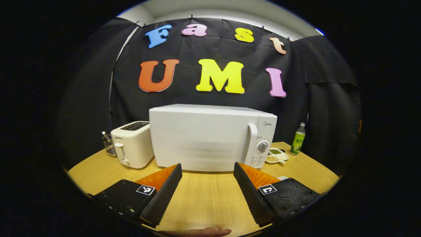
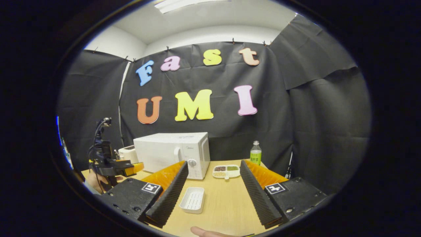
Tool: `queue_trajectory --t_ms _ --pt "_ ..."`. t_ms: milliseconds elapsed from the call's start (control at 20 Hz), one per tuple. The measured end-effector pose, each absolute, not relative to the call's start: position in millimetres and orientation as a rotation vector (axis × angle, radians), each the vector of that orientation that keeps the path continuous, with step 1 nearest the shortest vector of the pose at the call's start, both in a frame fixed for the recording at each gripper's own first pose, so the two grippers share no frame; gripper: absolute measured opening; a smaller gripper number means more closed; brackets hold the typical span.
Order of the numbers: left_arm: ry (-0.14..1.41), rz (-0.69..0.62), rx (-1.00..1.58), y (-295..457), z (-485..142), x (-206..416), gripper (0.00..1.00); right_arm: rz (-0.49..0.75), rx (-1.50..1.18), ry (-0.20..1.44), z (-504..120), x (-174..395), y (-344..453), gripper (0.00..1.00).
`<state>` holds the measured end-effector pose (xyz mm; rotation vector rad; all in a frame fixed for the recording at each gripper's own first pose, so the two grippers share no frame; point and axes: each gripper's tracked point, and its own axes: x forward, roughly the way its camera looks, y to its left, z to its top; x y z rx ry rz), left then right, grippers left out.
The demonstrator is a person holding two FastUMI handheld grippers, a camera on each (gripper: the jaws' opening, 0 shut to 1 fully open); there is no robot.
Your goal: Open the microwave oven with the left hand, put the food in, and close the microwave oven.
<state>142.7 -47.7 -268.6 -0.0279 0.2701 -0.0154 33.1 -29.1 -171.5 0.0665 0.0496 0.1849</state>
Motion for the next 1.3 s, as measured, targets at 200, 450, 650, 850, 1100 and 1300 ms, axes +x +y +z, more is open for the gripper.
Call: queue_trajectory --t_ms 200,450,650,850,1100,1300 --pt "0.227 -0.019 -0.045 -52 -213 97 0.95 0.152 0.059 0.006 -138 10 -27 0.95" --pt "0.197 0.048 0.017 -41 -150 48 0.95 0.147 0.027 -0.039 -98 -21 -15 1.0" --pt "0.185 0.061 0.051 -45 -118 10 0.95 0.119 0.041 -0.034 -80 -40 -12 1.0" --pt "0.137 0.019 0.095 -56 -79 -25 0.96 0.099 0.036 -0.046 -62 -55 -8 0.95" --pt "0.058 0.034 0.093 -54 -47 -59 0.96 0.132 0.046 -0.063 -47 -75 6 0.95" --pt "0.017 0.028 0.066 -59 -48 -80 0.96 0.126 0.034 -0.078 -43 -84 9 0.95"
